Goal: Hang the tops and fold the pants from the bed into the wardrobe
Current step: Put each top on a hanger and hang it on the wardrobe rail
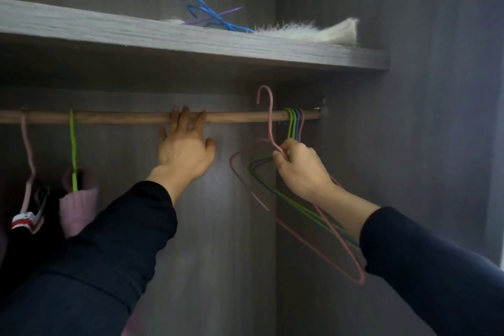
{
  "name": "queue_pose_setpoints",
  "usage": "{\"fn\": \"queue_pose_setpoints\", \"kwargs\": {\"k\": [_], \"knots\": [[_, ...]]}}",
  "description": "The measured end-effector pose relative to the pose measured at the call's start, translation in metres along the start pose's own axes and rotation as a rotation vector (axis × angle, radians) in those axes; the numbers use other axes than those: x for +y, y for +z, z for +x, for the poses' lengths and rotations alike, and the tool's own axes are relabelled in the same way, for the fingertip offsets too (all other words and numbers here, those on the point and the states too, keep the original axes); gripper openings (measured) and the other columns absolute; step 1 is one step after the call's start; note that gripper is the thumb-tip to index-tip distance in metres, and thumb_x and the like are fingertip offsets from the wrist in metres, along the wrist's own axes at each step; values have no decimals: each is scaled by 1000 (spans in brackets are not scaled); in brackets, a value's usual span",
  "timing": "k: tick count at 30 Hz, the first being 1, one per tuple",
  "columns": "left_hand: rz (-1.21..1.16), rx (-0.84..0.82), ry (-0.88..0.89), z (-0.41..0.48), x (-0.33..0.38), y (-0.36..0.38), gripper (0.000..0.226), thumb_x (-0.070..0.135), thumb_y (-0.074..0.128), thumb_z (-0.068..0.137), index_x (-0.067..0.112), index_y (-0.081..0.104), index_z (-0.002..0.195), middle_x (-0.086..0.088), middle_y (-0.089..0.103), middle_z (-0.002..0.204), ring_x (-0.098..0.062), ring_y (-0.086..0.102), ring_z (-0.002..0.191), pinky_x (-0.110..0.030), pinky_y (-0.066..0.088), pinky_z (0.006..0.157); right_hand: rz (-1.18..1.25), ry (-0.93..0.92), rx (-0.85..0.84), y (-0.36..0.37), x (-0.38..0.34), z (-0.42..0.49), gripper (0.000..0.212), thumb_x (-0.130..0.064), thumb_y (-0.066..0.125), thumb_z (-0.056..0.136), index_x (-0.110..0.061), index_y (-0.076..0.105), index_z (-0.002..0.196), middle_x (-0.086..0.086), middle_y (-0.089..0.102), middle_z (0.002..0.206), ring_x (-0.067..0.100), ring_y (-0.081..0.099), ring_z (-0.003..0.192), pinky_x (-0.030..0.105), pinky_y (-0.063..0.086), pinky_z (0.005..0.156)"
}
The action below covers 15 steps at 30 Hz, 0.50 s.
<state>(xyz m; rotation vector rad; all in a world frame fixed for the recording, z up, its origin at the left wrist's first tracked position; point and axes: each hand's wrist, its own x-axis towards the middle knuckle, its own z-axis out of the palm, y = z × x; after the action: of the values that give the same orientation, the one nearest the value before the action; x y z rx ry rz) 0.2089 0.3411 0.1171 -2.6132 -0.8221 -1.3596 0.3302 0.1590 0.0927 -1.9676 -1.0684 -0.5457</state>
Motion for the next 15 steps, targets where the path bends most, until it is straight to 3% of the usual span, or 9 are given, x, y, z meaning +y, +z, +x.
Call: {"fn": "queue_pose_setpoints", "kwargs": {"k": [3,8,12,15], "knots": [[-121,51,-17,-20,15,7,60,22,48,93,11,27,148,-13,13,159,-29,8,147,-52,13,116,65,11,23,-6,8,-32,22,-31,51,96,-12,61,89,4,62,79,27,57,78,34,40,65],[-401,-2,72,-81,41,39,56,14,46,94,8,28,147,-17,22,155,-33,21,142,-44,20,114,225,221,-126,-44,21,-108,19,-18,56,94,-8,61,78,0,54,51,14,48,40,24,38,42],[-706,36,38,-129,84,51,47,9,47,93,6,40,139,-19,41,139,-33,37,130,-37,27,107,313,473,-253,-85,40,-180,19,-6,56,92,-8,57,73,3,45,50,15,38,38,19,29,37],[-870,15,78,-169,129,53,41,9,46,91,5,48,132,-16,46,133,-29,43,125,-28,29,103,339,630,-352,-124,58,-234,17,-7,59,91,-13,61,74,-4,33,48,8,28,39,17,21,40]]}}
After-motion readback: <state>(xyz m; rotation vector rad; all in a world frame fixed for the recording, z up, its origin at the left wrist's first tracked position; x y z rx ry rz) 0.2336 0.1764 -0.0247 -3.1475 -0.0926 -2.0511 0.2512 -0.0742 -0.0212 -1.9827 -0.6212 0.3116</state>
